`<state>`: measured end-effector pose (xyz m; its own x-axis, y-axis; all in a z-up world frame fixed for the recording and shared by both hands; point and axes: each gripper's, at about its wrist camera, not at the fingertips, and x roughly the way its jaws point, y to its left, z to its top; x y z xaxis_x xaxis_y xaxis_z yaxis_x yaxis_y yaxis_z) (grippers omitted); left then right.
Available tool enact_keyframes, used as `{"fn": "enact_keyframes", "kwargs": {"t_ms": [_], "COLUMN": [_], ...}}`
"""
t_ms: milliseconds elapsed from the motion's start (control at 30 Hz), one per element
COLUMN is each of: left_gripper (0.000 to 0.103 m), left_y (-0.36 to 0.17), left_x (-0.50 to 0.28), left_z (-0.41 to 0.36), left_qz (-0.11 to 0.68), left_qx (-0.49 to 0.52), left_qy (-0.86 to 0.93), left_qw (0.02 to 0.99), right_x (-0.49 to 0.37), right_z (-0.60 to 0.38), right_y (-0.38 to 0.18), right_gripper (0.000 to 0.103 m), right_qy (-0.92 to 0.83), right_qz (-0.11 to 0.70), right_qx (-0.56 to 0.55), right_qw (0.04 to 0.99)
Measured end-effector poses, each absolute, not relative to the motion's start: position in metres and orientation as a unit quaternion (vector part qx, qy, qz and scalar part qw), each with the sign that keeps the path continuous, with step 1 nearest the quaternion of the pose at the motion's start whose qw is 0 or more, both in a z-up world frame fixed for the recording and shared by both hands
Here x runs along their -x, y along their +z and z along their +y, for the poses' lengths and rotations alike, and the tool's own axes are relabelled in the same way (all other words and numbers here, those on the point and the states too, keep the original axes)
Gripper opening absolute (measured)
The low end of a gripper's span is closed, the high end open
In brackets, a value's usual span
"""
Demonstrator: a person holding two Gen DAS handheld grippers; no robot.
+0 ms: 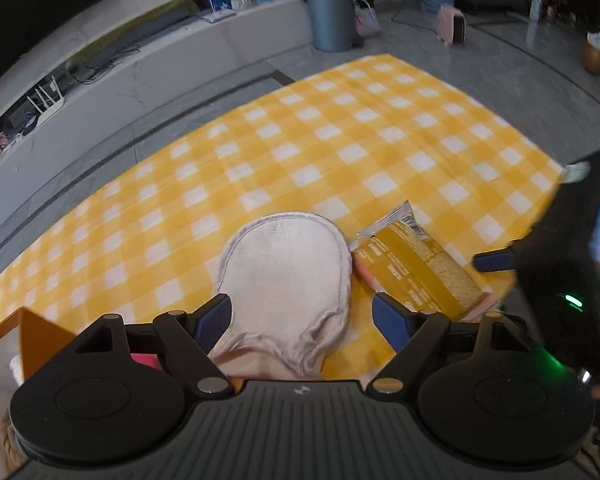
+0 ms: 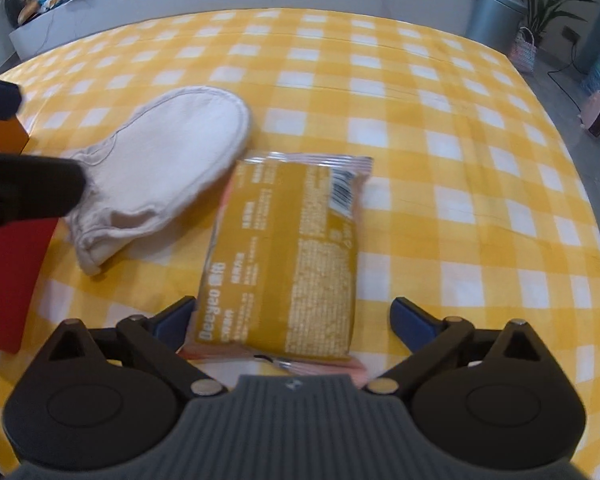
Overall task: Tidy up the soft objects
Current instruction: 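Grasp the yellow snack packet with the right tool while the left tool grasps the beige mitt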
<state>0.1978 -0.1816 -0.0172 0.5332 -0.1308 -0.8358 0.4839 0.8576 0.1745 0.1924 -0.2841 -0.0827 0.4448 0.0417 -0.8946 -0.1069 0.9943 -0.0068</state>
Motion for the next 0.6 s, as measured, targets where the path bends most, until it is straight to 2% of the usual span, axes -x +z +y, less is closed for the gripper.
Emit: {"fn": "enact_keyframes", "kwargs": {"t_ms": [133,600], "left_gripper": [0.094,0.094], "left_y": [-0.030,-0.078], "left_x": [-0.211,-0.217], "left_z": [-0.189,-0.215], "left_qz": [0.456,0.467], "left_qx": [-0.204,-0.261], "left_qy": [-0.165,-0.184], "left_qw": [0.851,0.825], "right_x": [-0.191,-0.187], "right_z": [-0.283,-0.280], "right_y": [-0.079,-0.079], "right_gripper": [0.089,0.089], "right_qy": [0.054,0.052], "right_qz": [0.524,0.520], "right_qx": [0.037,0.040], "right_qw": [0.849,0.851]}}
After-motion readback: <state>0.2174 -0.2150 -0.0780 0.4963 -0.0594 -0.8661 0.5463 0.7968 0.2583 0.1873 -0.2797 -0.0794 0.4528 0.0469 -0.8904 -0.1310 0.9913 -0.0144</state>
